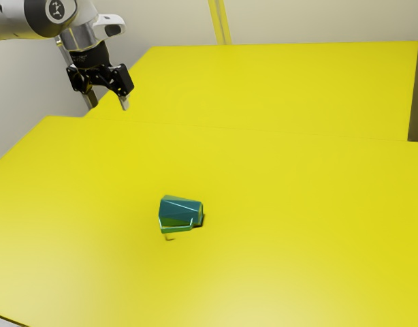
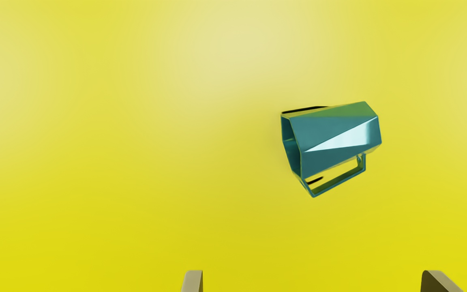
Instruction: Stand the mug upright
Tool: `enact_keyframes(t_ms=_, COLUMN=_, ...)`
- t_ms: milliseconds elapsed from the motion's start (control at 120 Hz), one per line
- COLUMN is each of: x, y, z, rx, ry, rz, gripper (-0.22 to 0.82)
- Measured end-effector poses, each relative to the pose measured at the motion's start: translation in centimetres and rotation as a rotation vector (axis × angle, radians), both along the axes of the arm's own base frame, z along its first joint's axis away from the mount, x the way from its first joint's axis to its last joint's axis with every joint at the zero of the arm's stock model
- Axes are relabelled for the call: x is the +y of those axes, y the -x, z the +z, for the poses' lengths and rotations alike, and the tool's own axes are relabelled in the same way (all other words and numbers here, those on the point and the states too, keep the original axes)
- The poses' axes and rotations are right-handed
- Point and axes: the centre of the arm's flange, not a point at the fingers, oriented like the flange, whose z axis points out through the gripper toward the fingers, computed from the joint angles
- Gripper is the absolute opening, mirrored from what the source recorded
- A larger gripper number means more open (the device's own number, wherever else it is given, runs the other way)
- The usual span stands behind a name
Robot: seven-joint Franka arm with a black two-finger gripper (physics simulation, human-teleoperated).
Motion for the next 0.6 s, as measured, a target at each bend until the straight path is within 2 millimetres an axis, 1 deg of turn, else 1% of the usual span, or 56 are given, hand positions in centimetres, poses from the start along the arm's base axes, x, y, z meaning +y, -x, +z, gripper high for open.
enact_keyframes(t_ms=183, x=0.2, y=0.0, z=-0.1, rx=0.001, ry=0.004, rz=0.004, gripper=0.58)
enact_keyframes(t_ms=267, x=0.2, y=0.0, z=-0.8, rx=0.01, ry=0.018, rz=0.0, gripper=0.58)
enact_keyframes(t_ms=433, x=0.0, y=-0.3, z=-4.9, rx=0.03, ry=0.114, rz=-0.022, gripper=0.58)
enact_keyframes(t_ms=525, x=0.1, y=-0.3, z=-8.2, rx=0.039, ry=0.199, rz=-0.025, gripper=0.58)
enact_keyframes(t_ms=600, x=0.9, y=-0.2, z=-10.7, rx=0.036, ry=0.27, rz=-0.013, gripper=0.58)
